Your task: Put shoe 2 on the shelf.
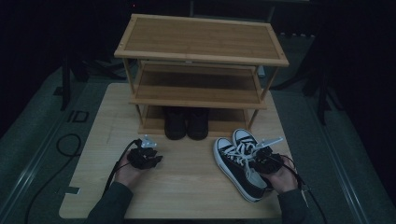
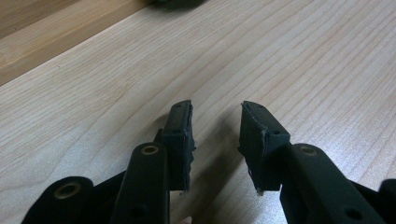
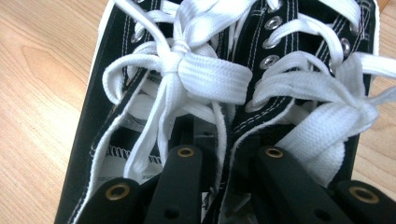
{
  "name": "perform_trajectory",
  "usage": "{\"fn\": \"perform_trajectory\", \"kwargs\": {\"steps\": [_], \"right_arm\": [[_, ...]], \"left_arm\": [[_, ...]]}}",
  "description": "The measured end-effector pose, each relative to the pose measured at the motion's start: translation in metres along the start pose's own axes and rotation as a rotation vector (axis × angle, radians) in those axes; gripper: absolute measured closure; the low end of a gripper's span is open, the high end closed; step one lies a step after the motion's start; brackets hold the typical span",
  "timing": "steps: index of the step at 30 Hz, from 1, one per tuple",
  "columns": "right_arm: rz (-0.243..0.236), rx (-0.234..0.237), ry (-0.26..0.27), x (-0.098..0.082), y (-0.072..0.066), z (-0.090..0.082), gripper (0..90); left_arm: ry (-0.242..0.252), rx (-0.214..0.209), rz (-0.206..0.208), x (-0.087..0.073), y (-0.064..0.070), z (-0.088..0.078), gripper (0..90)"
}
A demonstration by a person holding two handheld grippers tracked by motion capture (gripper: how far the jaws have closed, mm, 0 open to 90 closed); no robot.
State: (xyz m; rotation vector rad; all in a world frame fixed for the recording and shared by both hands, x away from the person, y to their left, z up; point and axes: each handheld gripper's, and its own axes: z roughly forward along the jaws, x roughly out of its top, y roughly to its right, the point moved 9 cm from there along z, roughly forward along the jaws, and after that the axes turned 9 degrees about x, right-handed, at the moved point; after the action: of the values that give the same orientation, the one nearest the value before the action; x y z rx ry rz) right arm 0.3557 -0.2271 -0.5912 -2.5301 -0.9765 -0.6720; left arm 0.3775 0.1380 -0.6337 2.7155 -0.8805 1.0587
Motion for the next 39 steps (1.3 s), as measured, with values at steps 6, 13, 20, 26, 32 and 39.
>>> {"fn": "perform_trajectory", "kwargs": {"steps": [6,13,20,26,32,39], "right_arm": [[-0.034,0.004,0.015,0.004,0.000,-0.002,84.2],[-0.092,0.030,0.024,0.019,-0.005,-0.011,84.1],[-0.124,0.029,0.013,0.030,-0.006,-0.016,84.0],[-0.155,0.023,0.008,0.039,-0.007,-0.024,83.9],[-0.199,0.036,0.008,0.047,-0.009,-0.030,83.7],[-0.244,0.051,0.006,0.061,-0.015,-0.034,83.6]], "left_arm": [[0.009,0.000,-0.008,0.000,0.000,0.000,64.2],[0.011,-0.002,-0.006,0.000,0.000,0.000,63.0],[0.011,-0.005,-0.009,0.000,0.000,0.000,62.1],[0.013,-0.010,-0.011,0.000,0.000,0.000,61.7],[0.018,-0.011,-0.015,0.000,0.001,0.001,60.9],[0.020,-0.015,-0.018,0.000,0.001,0.001,60.1]]}}
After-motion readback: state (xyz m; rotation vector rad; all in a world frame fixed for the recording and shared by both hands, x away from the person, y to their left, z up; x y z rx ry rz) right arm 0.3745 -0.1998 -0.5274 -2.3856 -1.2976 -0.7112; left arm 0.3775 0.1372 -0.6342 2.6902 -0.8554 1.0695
